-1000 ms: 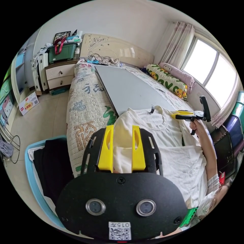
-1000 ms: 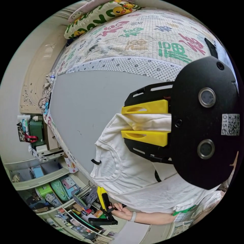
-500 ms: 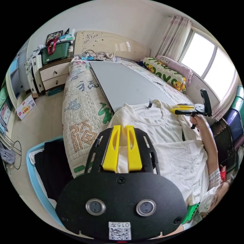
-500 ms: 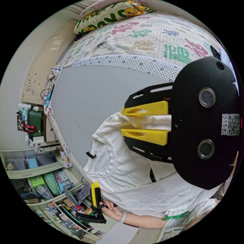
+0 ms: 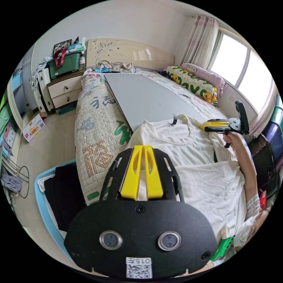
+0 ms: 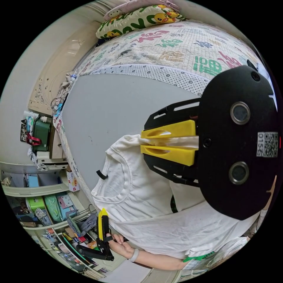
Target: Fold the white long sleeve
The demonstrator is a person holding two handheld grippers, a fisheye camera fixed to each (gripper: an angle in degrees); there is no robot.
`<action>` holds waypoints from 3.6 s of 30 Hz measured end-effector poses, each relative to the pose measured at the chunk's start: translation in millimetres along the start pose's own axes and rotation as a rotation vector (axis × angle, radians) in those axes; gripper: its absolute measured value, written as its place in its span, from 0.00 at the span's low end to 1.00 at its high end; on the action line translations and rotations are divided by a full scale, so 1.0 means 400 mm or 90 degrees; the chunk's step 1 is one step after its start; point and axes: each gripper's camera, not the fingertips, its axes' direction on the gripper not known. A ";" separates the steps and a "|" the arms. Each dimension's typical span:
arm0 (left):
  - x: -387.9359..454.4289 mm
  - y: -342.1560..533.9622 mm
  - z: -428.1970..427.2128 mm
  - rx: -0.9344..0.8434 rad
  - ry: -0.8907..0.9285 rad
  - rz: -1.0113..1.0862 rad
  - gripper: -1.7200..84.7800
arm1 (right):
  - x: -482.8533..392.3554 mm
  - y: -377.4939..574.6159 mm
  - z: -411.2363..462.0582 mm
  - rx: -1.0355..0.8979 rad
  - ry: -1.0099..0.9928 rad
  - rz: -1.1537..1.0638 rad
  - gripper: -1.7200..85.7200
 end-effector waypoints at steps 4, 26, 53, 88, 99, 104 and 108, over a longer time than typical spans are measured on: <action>0.012 -0.093 -0.077 0.000 -0.015 0.011 0.02 | -0.021 0.039 0.001 0.002 0.022 0.003 0.07; 0.651 0.009 -1.331 0.265 -0.042 0.265 0.02 | -0.303 0.878 -0.767 0.258 -0.024 -0.097 0.05; 0.429 0.682 -1.516 0.377 -0.084 0.037 0.05 | -0.046 1.497 -0.676 0.230 -0.240 0.081 0.11; -0.300 0.492 -0.848 0.220 0.082 -0.168 0.02 | 0.146 0.971 -0.304 0.182 -0.089 0.301 0.01; -0.316 0.476 -0.645 0.183 0.031 -0.196 0.03 | 0.076 0.829 -0.101 0.133 0.015 0.329 0.02; -0.312 0.523 -0.567 0.165 0.031 -0.193 0.03 | -0.053 0.858 -0.029 0.099 0.106 0.251 0.08; -0.308 0.557 -0.563 0.184 0.048 -0.197 0.04 | -0.264 0.936 -0.134 0.205 0.195 0.154 0.13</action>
